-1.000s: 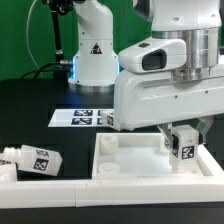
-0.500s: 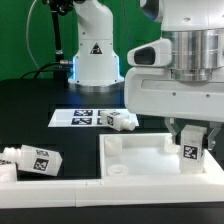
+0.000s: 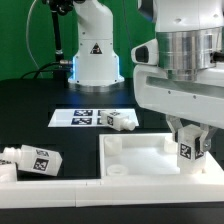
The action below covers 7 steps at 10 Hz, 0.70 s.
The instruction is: Assemble one leg
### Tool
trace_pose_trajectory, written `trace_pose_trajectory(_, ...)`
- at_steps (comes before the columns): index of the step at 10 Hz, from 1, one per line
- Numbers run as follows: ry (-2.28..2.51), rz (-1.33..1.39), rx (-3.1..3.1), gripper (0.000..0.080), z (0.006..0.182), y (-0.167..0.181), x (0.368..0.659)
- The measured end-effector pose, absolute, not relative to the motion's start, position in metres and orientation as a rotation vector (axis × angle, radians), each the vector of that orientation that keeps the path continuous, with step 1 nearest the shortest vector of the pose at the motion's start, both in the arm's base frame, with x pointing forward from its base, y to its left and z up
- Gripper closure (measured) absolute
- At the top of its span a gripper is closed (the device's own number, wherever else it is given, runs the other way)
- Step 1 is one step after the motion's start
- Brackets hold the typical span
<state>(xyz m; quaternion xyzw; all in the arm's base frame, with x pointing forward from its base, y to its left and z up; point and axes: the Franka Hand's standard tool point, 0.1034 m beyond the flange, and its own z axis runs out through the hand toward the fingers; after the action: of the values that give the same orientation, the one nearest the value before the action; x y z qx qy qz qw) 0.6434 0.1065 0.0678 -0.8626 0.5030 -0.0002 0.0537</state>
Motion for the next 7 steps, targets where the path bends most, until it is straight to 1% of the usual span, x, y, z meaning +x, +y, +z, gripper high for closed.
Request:
trace_pose_trajectory(2,1.694,0.011,-2.517,0.0515,0.0677,0.1069,0.6432)
trace_pose_trajectory(5,2.179,0.070,-2.080,0.0515,0.0673,0.1094,0.6431)
trace_pose_trajectory(7,2.370,0.121,-1.794,0.0515,0.0679,0.1093,0.6428)
